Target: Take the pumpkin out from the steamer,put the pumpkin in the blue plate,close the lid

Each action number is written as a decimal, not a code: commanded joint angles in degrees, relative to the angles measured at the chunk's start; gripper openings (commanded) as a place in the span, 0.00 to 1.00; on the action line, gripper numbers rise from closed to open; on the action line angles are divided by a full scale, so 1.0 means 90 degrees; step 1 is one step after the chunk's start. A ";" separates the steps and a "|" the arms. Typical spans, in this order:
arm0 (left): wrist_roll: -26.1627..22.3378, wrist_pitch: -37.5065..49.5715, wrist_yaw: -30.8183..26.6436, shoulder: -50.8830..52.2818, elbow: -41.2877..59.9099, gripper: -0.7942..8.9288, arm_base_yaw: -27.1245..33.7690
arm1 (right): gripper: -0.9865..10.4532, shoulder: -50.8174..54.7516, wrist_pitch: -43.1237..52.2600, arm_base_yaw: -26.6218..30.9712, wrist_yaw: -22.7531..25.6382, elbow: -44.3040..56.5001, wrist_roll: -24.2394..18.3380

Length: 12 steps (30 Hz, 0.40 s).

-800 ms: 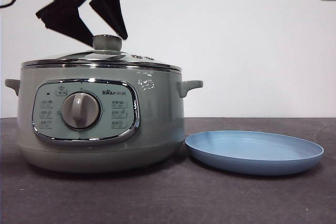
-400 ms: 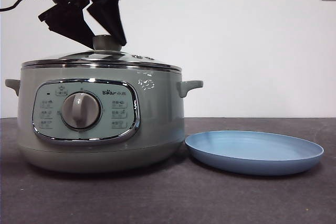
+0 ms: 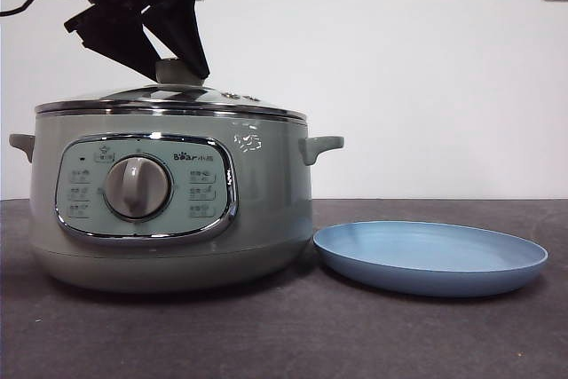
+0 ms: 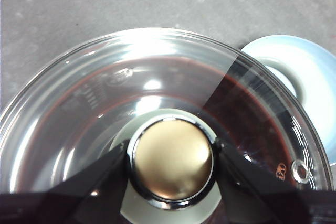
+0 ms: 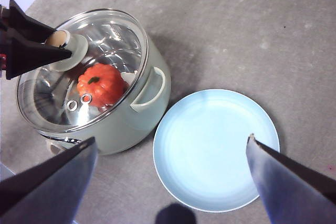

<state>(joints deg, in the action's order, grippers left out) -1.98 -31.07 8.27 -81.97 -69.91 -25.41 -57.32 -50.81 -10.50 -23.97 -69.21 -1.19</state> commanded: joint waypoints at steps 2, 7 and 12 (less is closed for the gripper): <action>-0.0117 -0.0049 -0.0092 0.0330 -0.0437 0.07 -0.0022 | 0.50 -0.0010 0.0277 -0.0032 -0.0027 -0.0015 0.0202; -0.0117 -0.0376 -0.0168 0.0733 -0.0811 0.07 -0.0022 | 0.50 -0.0121 0.0682 -0.0338 -0.0206 -0.0015 0.0318; -0.0165 -0.0964 -0.1066 0.1260 -0.1158 0.07 -0.0022 | 0.50 -0.0612 0.0986 -0.0872 -0.0177 -0.0053 0.0355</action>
<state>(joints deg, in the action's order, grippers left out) -2.55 -40.49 0.36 -71.70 -79.44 -25.58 -61.56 -42.78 -17.28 -25.50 -69.45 1.13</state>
